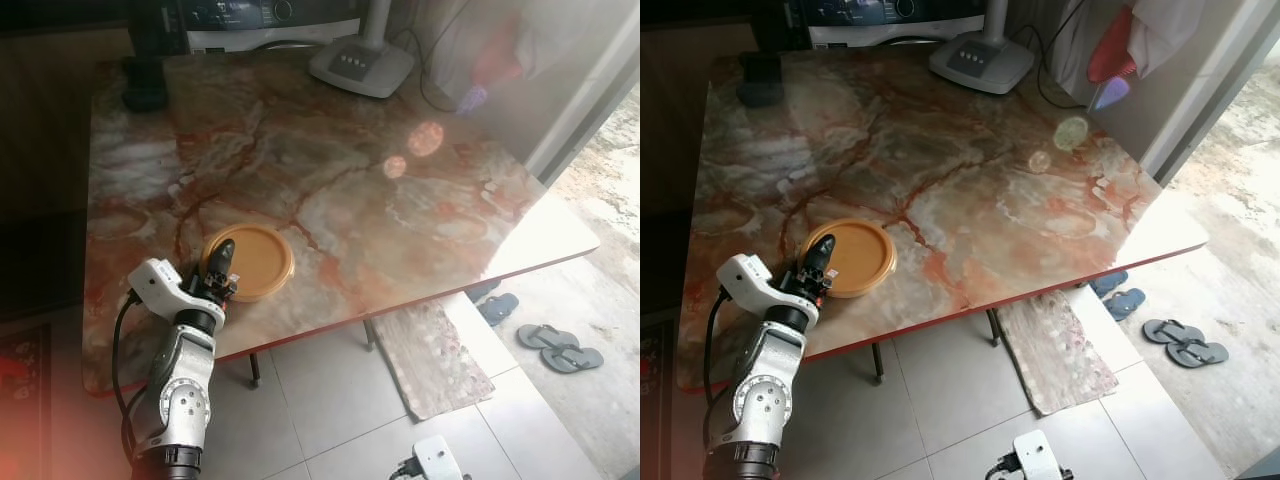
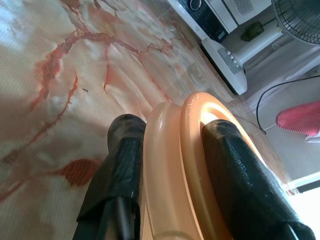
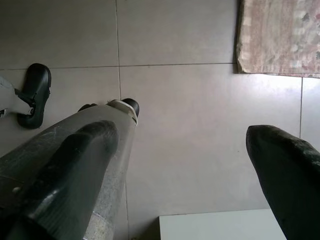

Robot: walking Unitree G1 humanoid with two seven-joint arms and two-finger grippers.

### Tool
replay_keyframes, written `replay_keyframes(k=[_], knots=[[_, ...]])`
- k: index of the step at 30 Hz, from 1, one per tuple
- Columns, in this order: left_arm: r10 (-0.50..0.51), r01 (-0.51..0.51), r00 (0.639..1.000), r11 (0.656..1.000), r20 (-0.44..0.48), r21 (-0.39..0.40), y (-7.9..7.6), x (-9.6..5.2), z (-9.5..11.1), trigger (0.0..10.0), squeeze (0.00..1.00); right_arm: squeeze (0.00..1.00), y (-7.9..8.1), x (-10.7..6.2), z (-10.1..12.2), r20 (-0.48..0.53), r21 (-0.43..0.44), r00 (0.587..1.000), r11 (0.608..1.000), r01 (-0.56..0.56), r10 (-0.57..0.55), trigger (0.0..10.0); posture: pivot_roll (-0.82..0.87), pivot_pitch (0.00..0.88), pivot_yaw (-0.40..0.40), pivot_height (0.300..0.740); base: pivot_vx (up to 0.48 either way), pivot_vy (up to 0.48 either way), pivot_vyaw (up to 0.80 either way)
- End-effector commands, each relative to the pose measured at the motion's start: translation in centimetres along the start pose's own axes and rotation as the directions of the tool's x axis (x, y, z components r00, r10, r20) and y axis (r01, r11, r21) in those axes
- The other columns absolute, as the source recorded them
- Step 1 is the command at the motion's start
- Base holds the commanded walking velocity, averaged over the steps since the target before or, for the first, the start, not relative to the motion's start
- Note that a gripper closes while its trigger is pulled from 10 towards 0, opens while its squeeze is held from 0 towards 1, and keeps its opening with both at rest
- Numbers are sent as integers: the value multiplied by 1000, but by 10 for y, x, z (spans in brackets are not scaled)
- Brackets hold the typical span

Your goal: Restocking fridge

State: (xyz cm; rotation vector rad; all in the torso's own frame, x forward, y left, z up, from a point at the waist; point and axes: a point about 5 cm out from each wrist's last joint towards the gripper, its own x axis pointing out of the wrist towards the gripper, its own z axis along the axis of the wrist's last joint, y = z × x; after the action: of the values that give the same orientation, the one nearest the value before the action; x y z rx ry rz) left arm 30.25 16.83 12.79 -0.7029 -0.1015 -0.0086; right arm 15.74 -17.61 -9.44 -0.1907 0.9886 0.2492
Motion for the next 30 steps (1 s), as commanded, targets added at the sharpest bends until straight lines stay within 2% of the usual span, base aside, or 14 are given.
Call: replay_keyframes(k=[1, 7, 14, 15, 16, 23, 30], knots=[[7, -7, 1000, 1000, 7, 0, -2, 0, 2, 0, 0, 0, -3, -2, -6, -20, -9, 1000, 1000, 6, -6, 10000, 114, 141, -133, 740, 0, 0, 0], [-5, 5, 1000, 1000, 11, -1, -6, 1, 3, 0, 0, 0, -3, -2, -6, -21, -8, 1000, 1000, 7, -7, 10000, 112, 140, -134, 740, 0, 0, 0], [-43, 43, 998, 999, 47, 13, -15, -1, 18, 0, 0, 0, -3, -2, -7, -21, -3, 1000, 1000, 9, -9, 10000, 111, 139, -131, 740, 0, 0, 0], [-51, 50, 997, 998, 54, 36, -18, -2, 23, 4706, 0, 0, -3, -2, -7, -21, -1, 1000, 1000, 10, -10, 10000, 113, 140, -127, 740, 0, 0, 0], [-59, 56, 997, 997, 59, 49, -20, -2, 25, 10000, 0, 0, -3, -2, -7, -21, 1, 1000, 1000, 11, -11, 10000, 113, 140, -127, 740, 0, 0, 0], [-125, 116, 990, 986, 72, 119, -38, -7, 42, 10000, 0, 0, 0, -2, -8, -20, 40, 1000, 999, 22, -21, 10000, 129, 130, -82, 740, 0, 0, 0], [-131, 119, 989, 980, 64, 161, -42, -11, 56, 10000, 0, 0, 9, 0, -7, -13, 80, 1000, 997, 21, -20, 10000, 147, 114, -17, 740, 0, 0, 0]])
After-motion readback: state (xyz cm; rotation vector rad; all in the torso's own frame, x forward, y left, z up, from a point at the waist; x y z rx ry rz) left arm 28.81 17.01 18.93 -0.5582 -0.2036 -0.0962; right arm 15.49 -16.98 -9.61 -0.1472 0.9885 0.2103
